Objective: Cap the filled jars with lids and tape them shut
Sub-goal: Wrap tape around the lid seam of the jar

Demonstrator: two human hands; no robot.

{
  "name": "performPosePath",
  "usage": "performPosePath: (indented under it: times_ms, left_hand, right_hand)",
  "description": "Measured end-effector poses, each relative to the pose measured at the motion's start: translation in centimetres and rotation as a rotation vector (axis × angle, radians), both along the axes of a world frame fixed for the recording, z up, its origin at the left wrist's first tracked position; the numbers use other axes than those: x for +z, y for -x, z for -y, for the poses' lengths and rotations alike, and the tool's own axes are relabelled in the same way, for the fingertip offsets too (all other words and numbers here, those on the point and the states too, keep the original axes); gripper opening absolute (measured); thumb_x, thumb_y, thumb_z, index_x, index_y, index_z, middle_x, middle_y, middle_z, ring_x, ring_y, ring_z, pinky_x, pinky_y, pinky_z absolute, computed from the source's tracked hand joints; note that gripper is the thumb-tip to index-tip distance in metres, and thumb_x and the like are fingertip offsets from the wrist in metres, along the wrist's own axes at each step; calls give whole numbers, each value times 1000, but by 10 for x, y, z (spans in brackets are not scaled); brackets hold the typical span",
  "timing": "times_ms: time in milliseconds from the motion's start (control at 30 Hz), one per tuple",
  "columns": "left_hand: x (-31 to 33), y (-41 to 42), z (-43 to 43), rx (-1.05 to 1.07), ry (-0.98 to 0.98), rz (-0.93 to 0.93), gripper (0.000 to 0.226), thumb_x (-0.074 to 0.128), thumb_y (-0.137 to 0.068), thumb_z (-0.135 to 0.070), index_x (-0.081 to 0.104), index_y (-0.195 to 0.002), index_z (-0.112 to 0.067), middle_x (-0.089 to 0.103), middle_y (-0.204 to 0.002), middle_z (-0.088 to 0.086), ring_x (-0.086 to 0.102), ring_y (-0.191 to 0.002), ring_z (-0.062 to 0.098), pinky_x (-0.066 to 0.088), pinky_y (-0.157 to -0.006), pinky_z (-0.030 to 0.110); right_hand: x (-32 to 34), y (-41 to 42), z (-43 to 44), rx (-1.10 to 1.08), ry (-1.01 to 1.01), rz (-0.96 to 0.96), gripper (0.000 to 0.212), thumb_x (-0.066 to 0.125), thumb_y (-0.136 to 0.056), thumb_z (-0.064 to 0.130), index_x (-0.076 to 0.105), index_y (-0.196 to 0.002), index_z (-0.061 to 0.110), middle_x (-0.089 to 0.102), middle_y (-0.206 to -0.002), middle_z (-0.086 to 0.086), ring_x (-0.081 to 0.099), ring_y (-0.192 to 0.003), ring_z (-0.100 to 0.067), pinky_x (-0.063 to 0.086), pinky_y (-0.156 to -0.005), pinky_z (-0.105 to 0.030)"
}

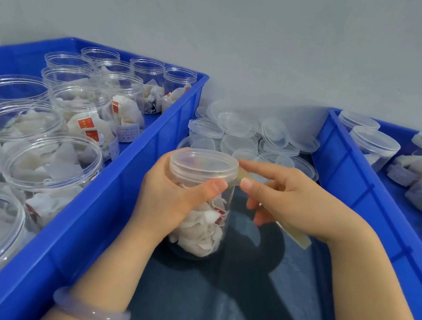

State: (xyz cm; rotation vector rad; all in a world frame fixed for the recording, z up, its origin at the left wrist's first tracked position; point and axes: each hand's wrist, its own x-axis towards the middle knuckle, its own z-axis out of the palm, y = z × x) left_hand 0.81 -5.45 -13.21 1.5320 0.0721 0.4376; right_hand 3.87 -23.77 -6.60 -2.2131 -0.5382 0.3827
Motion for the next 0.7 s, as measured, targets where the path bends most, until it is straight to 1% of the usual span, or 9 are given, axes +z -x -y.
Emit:
performPosePath:
  times_ms: [100,133,233,300,367,467,567,633,700]
  left_hand:
    - [1,-1,-1,-63,50,-12,72,80,-39,-47,65,-103,-18,75,-91,-5,71,-87,13,56,-74,28]
    - [1,-1,0,-80,64,-15,72,81,-40,-46,66,-104,-16,75,-91,-3,71,-87,16,56,-76,34]
    - [4,1,1,-120,80,-12,75,80,-41,-46,65,-107,-13,75,-93,0,71,-89,18,56,-81,40]
    - [4,3,2,-149,84,-9,74,80,-42,-44,64,-107,-14,74,-94,1,71,-91,20,56,-81,39]
    - [3,4,1,-189,90,0,77,83,-39,-45,64,-107,-15,74,-94,0,70,-92,19,56,-78,33]
    - [4,5,-2,-262,101,8,94,88,-31,-60,63,-108,-13,74,-95,1,70,-92,18,56,-73,25]
    - [6,8,-1,-363,156,19,94,87,-38,-62,62,-112,-9,74,-96,7,70,-91,22,55,-73,28]
    - [6,7,1,-369,175,25,98,85,-40,-65,61,-116,-8,72,-100,9,69,-95,25,55,-75,30]
    - [7,6,2,-338,180,21,110,85,-36,-67,57,-123,-7,70,-107,8,66,-104,28,53,-82,34]
  right_hand:
    - [2,-1,4,-50,-38,71,71,55,-49,72,56,-117,50,71,-74,6,55,-47,-4,45,-54,-16]
    - [2,-2,6,-76,-40,101,74,56,-47,74,60,-116,48,70,-74,2,53,-46,-3,44,-57,-17]
    - [4,-3,9,-125,-29,136,77,57,-42,79,62,-113,49,65,-74,7,54,-46,-3,42,-63,-21]
    - [5,-2,9,-121,-27,116,81,58,-40,78,62,-115,48,64,-76,7,54,-45,-4,42,-59,-20]
    - [6,-1,10,-118,-28,105,86,59,-39,77,61,-119,45,61,-74,7,53,-44,-3,42,-56,-17]
    - [8,1,9,-109,-19,78,91,61,-36,76,60,-121,44,52,-71,10,53,-44,-1,40,-51,-12]
    - [9,4,9,-106,-61,48,95,64,-34,76,57,-123,42,55,-71,7,54,-44,-3,41,-47,-11]
    - [8,3,6,-113,-100,38,98,66,-35,76,54,-125,41,61,-67,9,54,-44,-4,41,-47,-13]
    - [8,2,3,-118,-108,32,98,66,-37,75,52,-128,39,61,-60,13,53,-43,-4,41,-46,-13]
